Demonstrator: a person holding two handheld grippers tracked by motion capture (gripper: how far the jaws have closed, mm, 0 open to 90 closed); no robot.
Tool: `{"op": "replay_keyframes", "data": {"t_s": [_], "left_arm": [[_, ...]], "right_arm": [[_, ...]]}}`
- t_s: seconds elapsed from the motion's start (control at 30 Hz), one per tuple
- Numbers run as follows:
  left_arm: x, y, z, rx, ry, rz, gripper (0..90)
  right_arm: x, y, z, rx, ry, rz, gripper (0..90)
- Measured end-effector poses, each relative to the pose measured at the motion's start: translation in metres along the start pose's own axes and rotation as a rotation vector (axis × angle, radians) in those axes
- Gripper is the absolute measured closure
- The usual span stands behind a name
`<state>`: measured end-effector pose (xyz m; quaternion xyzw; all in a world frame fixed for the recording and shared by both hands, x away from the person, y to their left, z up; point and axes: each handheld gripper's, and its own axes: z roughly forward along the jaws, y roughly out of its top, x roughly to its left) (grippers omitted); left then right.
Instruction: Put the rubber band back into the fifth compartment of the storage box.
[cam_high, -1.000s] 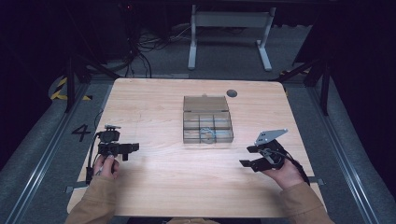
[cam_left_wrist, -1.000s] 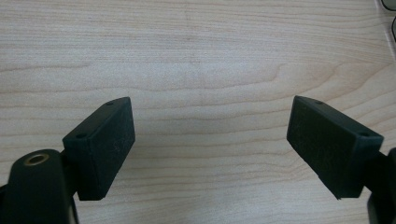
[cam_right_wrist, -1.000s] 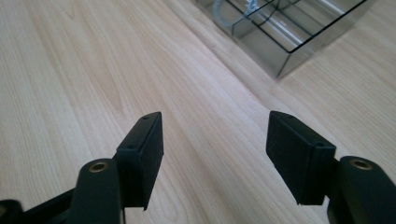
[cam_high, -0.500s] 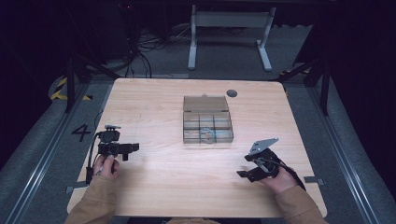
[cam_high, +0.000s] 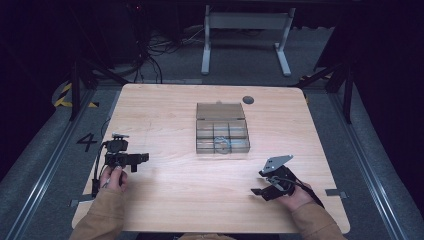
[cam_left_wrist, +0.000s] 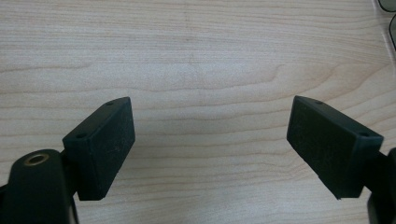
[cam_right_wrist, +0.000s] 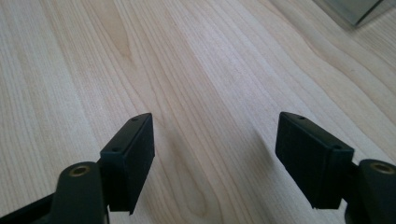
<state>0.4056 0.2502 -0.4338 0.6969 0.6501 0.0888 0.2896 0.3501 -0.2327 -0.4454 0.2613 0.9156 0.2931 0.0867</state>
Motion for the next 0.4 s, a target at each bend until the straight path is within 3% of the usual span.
{"op": "replay_keyframes", "data": {"t_s": [0.4], "left_arm": [[0.0003, -0.0007, 0.0006, 0.005, 0.004, 0.002, 16.1]], "right_arm": [[0.0054, 0.0021, 0.0076, 0.028, -0.023, -0.035, 28.7]]}}
